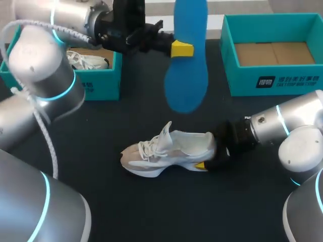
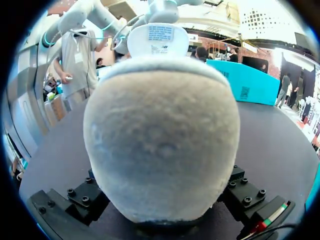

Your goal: Take the shoe out of the shoebox, open the shoe tongue, remove and reinsert the insole, then place the shoe into the shoebox

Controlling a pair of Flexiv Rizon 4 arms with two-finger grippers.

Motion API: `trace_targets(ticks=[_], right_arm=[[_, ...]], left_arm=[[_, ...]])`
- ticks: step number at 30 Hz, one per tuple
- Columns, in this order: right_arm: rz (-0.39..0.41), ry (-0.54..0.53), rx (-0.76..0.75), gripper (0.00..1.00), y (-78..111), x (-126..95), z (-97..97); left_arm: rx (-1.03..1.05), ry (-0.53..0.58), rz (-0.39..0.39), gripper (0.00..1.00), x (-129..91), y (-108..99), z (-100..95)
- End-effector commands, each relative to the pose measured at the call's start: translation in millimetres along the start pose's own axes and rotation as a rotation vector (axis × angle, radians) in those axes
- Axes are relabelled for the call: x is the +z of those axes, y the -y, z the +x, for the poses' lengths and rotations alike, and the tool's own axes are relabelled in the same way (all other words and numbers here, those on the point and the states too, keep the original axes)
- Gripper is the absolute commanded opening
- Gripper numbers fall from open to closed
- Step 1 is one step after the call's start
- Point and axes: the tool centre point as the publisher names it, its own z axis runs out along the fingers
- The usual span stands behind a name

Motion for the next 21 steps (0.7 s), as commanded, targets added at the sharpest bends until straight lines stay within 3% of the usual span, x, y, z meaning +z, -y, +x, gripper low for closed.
trace_targets(ticks=[1, 14, 21], right_arm=[[0.002, 0.002, 0.000, 0.00, 2.6, 6, -1.1], [0.002, 0.002, 0.000, 0.00, 2.6, 6, -1.1], [0.002, 0.002, 0.000, 0.00, 2.6, 6, -1.1]], left_arm=[[0.000, -0.646, -0.009, 0.00, 0, 3, -6.5], [0.000, -0.646, -0.009, 0.00, 0, 3, -6.5], [0.073, -0.515, 0.047, 0.00, 4, 35, 14.8]])
